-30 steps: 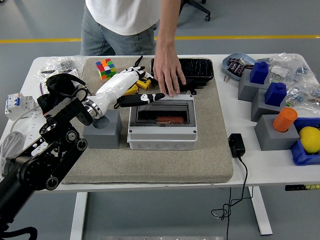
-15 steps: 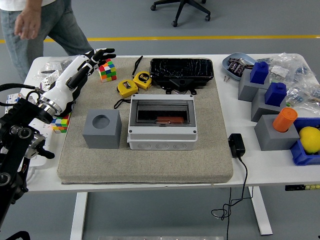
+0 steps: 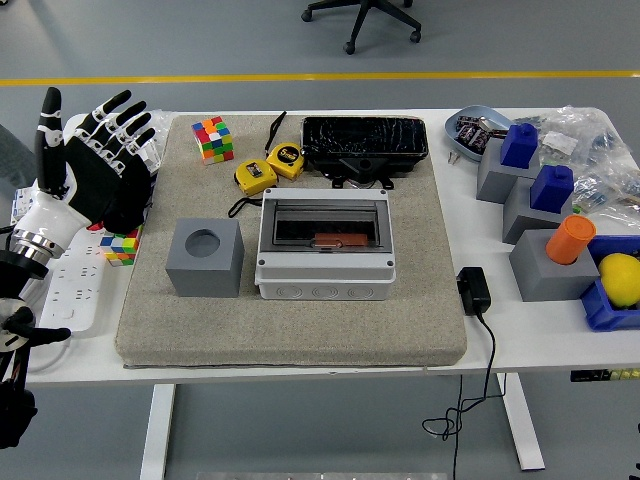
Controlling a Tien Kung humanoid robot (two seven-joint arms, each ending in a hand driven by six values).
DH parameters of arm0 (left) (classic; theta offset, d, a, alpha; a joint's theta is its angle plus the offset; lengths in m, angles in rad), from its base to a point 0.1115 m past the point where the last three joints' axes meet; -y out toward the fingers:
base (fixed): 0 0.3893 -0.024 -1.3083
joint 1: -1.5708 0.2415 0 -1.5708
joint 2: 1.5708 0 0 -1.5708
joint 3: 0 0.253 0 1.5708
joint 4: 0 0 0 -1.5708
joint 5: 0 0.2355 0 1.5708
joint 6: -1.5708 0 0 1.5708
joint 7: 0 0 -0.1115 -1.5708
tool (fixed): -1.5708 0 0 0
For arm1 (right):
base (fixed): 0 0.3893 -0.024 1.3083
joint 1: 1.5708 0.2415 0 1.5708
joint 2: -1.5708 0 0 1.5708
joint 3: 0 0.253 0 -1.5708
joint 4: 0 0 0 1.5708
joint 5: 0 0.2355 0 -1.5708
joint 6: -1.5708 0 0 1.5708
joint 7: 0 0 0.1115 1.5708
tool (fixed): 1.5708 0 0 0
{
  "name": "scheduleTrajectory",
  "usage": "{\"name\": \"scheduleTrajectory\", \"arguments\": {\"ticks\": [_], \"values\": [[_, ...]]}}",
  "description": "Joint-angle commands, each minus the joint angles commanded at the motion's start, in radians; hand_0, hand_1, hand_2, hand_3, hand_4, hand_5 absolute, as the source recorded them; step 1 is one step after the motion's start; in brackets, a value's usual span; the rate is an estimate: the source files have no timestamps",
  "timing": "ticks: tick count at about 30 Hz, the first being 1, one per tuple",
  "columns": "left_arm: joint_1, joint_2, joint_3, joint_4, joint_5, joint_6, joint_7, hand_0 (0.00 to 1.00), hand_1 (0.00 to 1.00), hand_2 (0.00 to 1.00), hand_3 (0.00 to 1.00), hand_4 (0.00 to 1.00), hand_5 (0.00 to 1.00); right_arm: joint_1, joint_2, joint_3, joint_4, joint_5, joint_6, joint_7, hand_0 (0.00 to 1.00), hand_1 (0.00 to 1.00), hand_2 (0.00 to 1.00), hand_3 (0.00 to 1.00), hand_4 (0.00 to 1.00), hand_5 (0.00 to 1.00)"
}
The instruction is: Fetch the battery,place it into the box,close the lid of the box
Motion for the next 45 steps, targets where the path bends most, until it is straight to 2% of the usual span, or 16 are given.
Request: {"name": "scheduleTrajectory", "arguments": {"ticks": [1, 4, 5, 6, 7, 10, 12, 13, 16, 19, 26, 31, 36, 42, 43, 45], "values": [[0.005, 0.001, -0.005, 0.002, -0.039, 0.003, -0.003, 0.986, 0.972, 0.899, 0.892, 0.998, 0.998, -0.002, 0.001, 0.001, 0.000, -0.002, 0.000, 0.001, 0.805, 0.747, 0.745, 0.798, 0.998, 0.998], [0.020, 0.002, -0.032, 0.006, -0.162, 0.034, -0.015, 0.986, 0.972, 0.899, 0.892, 0.998, 0.998, -0.007, 0.005, 0.013, 0.000, -0.012, 0.000, 0.001, 0.805, 0.747, 0.745, 0.798, 0.998, 0.998], [0.024, 0.001, -0.044, 0.006, -0.163, 0.048, -0.020, 0.986, 0.972, 0.899, 0.892, 0.998, 0.998, -0.010, 0.006, 0.015, 0.000, -0.014, 0.000, 0.002, 0.805, 0.747, 0.745, 0.798, 0.998, 0.998], [0.027, 0.000, -0.055, 0.006, -0.125, 0.064, -0.023, 0.986, 0.972, 0.899, 0.892, 0.998, 0.998, -0.011, 0.007, 0.017, 0.000, -0.015, 0.000, 0.002, 0.805, 0.747, 0.745, 0.798, 0.998, 0.998], [0.031, -0.001, -0.069, 0.008, -0.090, 0.084, -0.028, 0.998, 0.998, 0.994, 0.961, 0.998, 0.998, -0.014, 0.008, 0.019, 0.000, -0.018, 0.000, 0.002, 0.816, 0.750, 0.744, 0.798, 0.998, 0.998], [0.036, -0.004, -0.110, 0.014, 0.037, 0.150, -0.037, 0.998, 0.998, 0.994, 0.961, 0.998, 0.998, -0.019, 0.010, 0.021, 0.000, -0.022, 0.001, 0.001, 0.816, 0.750, 0.744, 0.798, 0.998, 0.998], [0.040, -0.007, -0.132, 0.017, 0.115, 0.179, -0.034, 0.998, 0.998, 0.994, 0.961, 0.998, 0.998, -0.021, 0.009, 0.021, 0.000, -0.022, 0.001, 0.001, 0.816, 0.750, 0.744, 0.798, 0.998, 0.998], [0.041, -0.008, -0.137, 0.018, 0.149, 0.186, -0.033, 0.998, 0.998, 0.998, 0.998, 0.998, 0.998, -0.022, 0.009, 0.021, 0.000, -0.022, 0.001, 0.001, 0.819, 0.753, 0.743, 0.797, 0.998, 0.998], [0.050, -0.016, -0.171, 0.025, 0.273, 0.241, -0.036, 0.998, 0.998, 0.998, 0.998, 0.998, 0.998, -0.025, 0.008, 0.028, 0.000, -0.030, -0.001, 0.001, 0.819, 0.753, 0.743, 0.797, 0.998, 0.998], [0.062, -0.028, -0.191, 0.026, 0.403, 0.292, -0.065, 0.998, 0.998, 0.998, 0.998, 0.998, 0.998, -0.033, 0.009, 0.034, 0.000, -0.037, -0.001, 0.002, 0.819, 0.756, 0.744, 0.797, 0.998, 0.998], [0.081, -0.041, -0.187, 0.041, 0.695, 0.346, -0.113, 0.998, 0.998, 0.998, 0.998, 0.998, 0.998, -0.051, 0.013, 0.054, 0.000, -0.054, -0.007, 0.014, 0.822, 0.773, 0.753, 0.800, 0.998, 0.998], [0.085, -0.053, -0.182, 0.036, 0.878, 0.408, -0.140, 0.998, 0.998, 0.998, 0.998, 0.998, 0.998, -0.061, 0.018, 0.082, 0.000, -0.072, -0.019, 0.026, 0.831, 0.793, 0.767, 0.804, 0.998, 0.998], [0.078, -0.057, -0.179, 0.032, 0.897, 0.464, -0.182, 0.998, 0.998, 0.998, 0.998, 0.998, 0.998, -0.060, 0.023, 0.106, 0.000, -0.088, -0.025, 0.033, 0.831, 0.793, 0.767, 0.804, 0.998, 0.998], [0.072, -0.055, -0.185, 0.029, 0.871, 0.482, -0.206, 0.998, 0.998, 0.998, 0.981, 0.998, 0.998, -0.053, 0.024, 0.137, 0.000, -0.100, -0.048, 0.052, 0.837, 0.811, 0.785, 0.810, 0.998, 0.998], [0.072, -0.057, -0.186, 0.027, 0.866, 0.485, -0.209, 0.980, 0.987, 0.951, 0.943, 0.998, 0.998, -0.054, 0.025, 0.145, 0.000, -0.105, -0.051, 0.053, 0.875, 0.847, 0.812, 0.846, 0.998, 0.998], [0.071, -0.058, -0.185, 0.024, 0.860, 0.486, -0.211, 0.980, 0.987, 0.951, 0.943, 0.998, 0.998, -0.055, 0.025, 0.161, 0.000, -0.117, -0.053, 0.054, 0.875, 0.847, 0.812, 0.846, 0.998, 0.998]]}}
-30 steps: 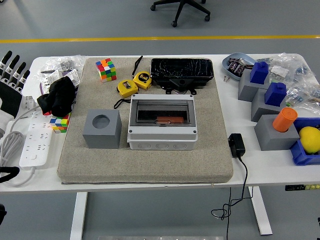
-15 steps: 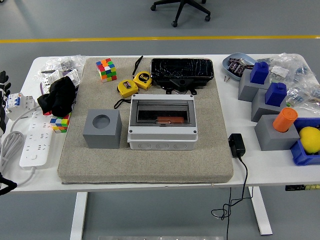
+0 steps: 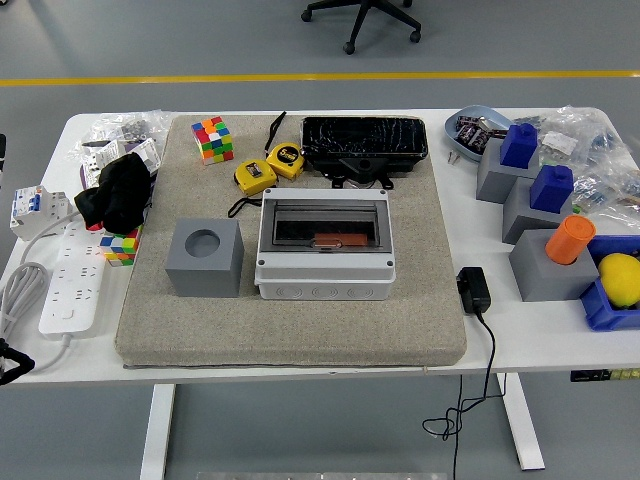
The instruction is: Fetch the battery,place it into the box,close the lid of the box
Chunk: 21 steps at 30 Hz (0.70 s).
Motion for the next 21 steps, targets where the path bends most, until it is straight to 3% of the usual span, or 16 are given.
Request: {"name": "scheduleTrajectory", "arguments": {"ticks": [3, 4, 9, 10, 15, 16, 17, 21], "values": [[-0.002, -0.001, 0.008, -0.005, -0.005, -0.004, 0.001, 0.980, 0.987, 0.951, 0.943, 0.998, 0.998, -0.001, 0.003, 0.039, 0.000, -0.039, 0.005, -0.001, 0.875, 0.847, 0.812, 0.846, 0.998, 0.998], [-0.003, -0.003, 0.012, -0.006, -0.007, -0.006, 0.003, 0.902, 0.934, 0.904, 0.894, 0.998, 0.998, 0.000, 0.004, 0.049, 0.000, -0.053, 0.006, 0.000, 0.962, 0.964, 0.903, 0.899, 0.998, 0.998], [-0.003, -0.006, 0.011, -0.007, -0.001, -0.010, 0.007, 0.902, 0.934, 0.904, 0.894, 0.998, 0.998, 0.005, 0.006, 0.061, 0.000, -0.086, 0.004, 0.008, 0.962, 0.964, 0.903, 0.899, 0.998, 0.998], [-0.004, -0.005, 0.012, -0.006, -0.002, -0.007, 0.003, 0.896, 0.928, 0.893, 0.883, 0.998, 0.998, 0.007, 0.005, 0.061, 0.000, -0.085, 0.003, 0.010, 0.998, 0.992, 0.928, 0.914, 0.998, 0.998], [-0.010, -0.006, 0.014, -0.001, -0.018, 0.039, -0.042, 0.896, 0.928, 0.893, 0.883, 0.998, 0.998, 0.012, 0.005, 0.066, 0.000, -0.090, 0.006, 0.009, 0.998, 0.992, 0.928, 0.914, 0.998, 0.998], [-0.010, -0.007, 0.014, -0.002, -0.021, 0.046, -0.049, 0.838, 0.869, 0.844, 0.821, 0.998, 0.998, 0.012, 0.005, 0.068, 0.000, -0.090, 0.006, 0.009, 0.998, 0.995, 0.933, 0.920, 0.998, 0.998], [-0.010, -0.009, 0.012, -0.004, -0.022, 0.053, -0.056, 0.838, 0.869, 0.844, 0.821, 0.998, 0.998, 0.012, 0.006, 0.070, 0.000, -0.092, 0.006, 0.010, 0.998, 0.995, 0.933, 0.920, 0.998, 0.998], [-0.010, -0.010, 0.007, -0.004, -0.022, 0.049, -0.056, 0.838, 0.869, 0.844, 0.821, 0.998, 0.998, 0.014, 0.006, 0.066, 0.000, -0.085, 0.008, 0.010, 0.998, 0.995, 0.933, 0.920, 0.998, 0.998]]}}
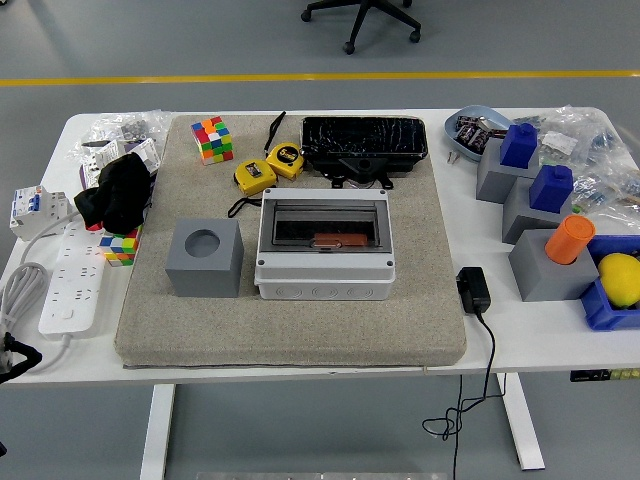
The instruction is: Fetch the battery,place it into the box,close the lid of the box
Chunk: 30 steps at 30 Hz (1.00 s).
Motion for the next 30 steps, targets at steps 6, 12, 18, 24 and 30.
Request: {"name": "scheduleTrajectory", "arguments": {"ticks": [6, 12, 18, 24, 30], "values": [[-0.002, -0.004, -0.011, -0.005, 0.005, -0.024, 0.012, 0.847, 0.872, 0.840, 0.820, 0.998, 0.998, 0.003, -0.001, -0.003, 0.000, 0.014, 0.002, -0.004, 0.996, 0.984, 0.930, 0.921, 0.998, 0.998], [-0.011, 0.001, 0.005, -0.005, -0.002, -0.025, 0.014, 0.840, 0.866, 0.823, 0.812, 0.998, 0.998, 0.009, 0.002, -0.006, 0.000, 0.026, 0.012, -0.007, 0.960, 0.954, 0.912, 0.916, 0.998, 0.998], [-0.024, 0.003, 0.009, -0.008, -0.005, -0.016, 0.019, 0.820, 0.832, 0.797, 0.790, 0.998, 0.984, 0.023, 0.000, -0.020, 0.000, 0.043, 0.014, -0.003, 0.918, 0.929, 0.894, 0.896, 0.998, 0.998], [-0.027, 0.002, 0.007, -0.011, -0.005, 0.000, 0.018, 0.803, 0.778, 0.723, 0.714, 0.998, 0.956, 0.022, 0.003, -0.009, 0.000, 0.032, 0.019, -0.011, 0.916, 0.928, 0.896, 0.895, 0.998, 0.998], [-0.027, 0.002, 0.006, -0.009, -0.006, 0.013, 0.018, 0.791, 0.733, 0.674, 0.650, 0.929, 0.835, 0.026, 0.003, -0.018, 0.000, 0.041, 0.014, -0.009, 0.909, 0.918, 0.893, 0.894, 0.998, 0.998]]}}
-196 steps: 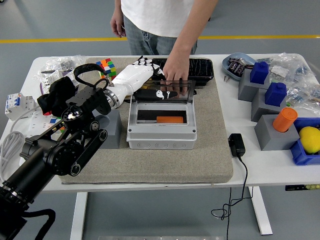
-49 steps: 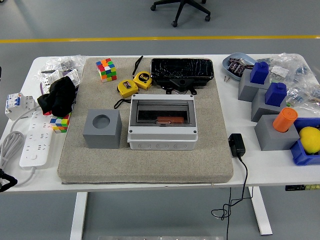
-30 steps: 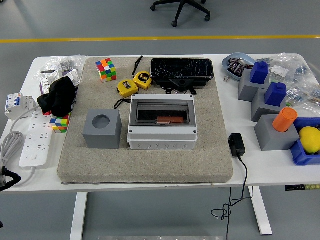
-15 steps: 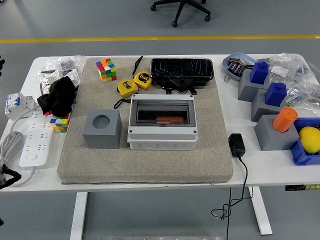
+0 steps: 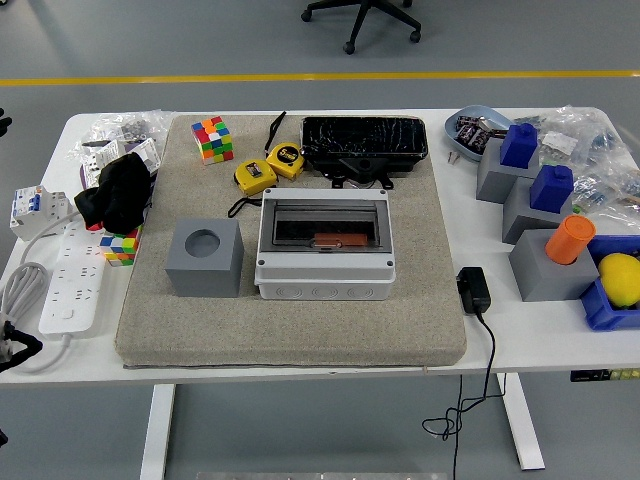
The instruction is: Fetch the battery,place it into the box,close the lid of the box
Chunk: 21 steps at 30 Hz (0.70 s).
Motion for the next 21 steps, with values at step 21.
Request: {"name": "scheduleTrajectory", "arguments": {"ticks": [21], "values": [[-0.002, 0.000, -0.012, 0.003, -0.001, -0.021, -0.013, 0.785, 0.786, 0.736, 0.691, 0.928, 0.710, -0.002, -0.001, 0.000, 0.000, 0.000, 0.001, -0.003, 0.892, 0.903, 0.882, 0.886, 0.998, 0.998]]}}
